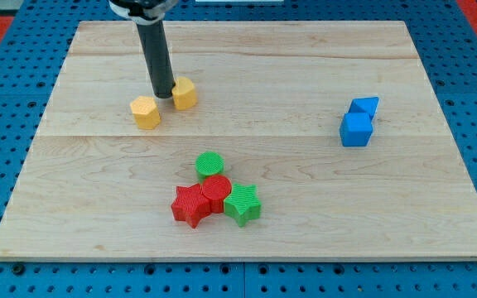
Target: Place the yellow hexagon bottom of the yellow heart
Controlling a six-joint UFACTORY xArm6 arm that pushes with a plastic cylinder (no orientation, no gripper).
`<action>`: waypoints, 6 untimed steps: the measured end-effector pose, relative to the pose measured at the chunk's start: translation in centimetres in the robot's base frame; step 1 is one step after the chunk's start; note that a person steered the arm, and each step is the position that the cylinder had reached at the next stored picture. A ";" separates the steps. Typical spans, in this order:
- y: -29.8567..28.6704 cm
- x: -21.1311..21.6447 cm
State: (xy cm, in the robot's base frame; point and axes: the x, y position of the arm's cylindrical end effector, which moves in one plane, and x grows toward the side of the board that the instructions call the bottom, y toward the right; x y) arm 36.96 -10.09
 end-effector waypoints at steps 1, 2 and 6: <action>8.7 -0.2; 10.7 5.7; 6.3 1.3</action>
